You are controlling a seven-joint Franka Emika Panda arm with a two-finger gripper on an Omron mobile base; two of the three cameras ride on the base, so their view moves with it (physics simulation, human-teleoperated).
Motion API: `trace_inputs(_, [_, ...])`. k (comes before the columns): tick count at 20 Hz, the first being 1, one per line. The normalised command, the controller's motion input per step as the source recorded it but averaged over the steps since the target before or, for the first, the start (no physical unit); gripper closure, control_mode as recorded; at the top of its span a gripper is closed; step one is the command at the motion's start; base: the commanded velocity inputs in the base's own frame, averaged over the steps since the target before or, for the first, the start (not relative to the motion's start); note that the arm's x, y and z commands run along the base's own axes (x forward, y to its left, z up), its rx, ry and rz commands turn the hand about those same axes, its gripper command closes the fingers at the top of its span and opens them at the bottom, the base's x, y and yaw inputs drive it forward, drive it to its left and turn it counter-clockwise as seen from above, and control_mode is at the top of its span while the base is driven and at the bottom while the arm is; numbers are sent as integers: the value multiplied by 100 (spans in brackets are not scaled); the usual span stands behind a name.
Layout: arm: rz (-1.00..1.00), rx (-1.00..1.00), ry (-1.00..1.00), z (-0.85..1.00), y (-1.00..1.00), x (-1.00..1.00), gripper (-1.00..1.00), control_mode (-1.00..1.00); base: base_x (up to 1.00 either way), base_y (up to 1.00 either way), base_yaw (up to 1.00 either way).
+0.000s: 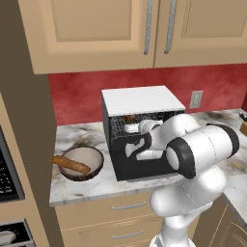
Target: Pick up the heated bread from the toaster oven and place it in the bowl. Then move the bread bowl to the dining counter.
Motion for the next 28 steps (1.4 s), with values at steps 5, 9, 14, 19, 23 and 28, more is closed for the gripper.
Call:
trace_inputs(5, [0, -5, 15, -62, -18, -100, -100, -100, 0, 0, 0])
trace_inputs(9, [0, -4, 13, -67, -22, -100, -100, -100, 0, 0, 0])
trace_inputs(14, [0, -2, 8, -60, -21, -100, -100, -100, 0, 0, 0])
trace_inputs(19, [0, 1, -9, -10, -14, -100, -100, -100, 0, 0, 0])
trace_inputs(23, [0, 2, -16, 39, 2, -41, -100, -100, 0, 0, 0])
trace_inputs(28, [0, 0, -1, 33, 4, 0, -100, -100, 0, 0, 0])
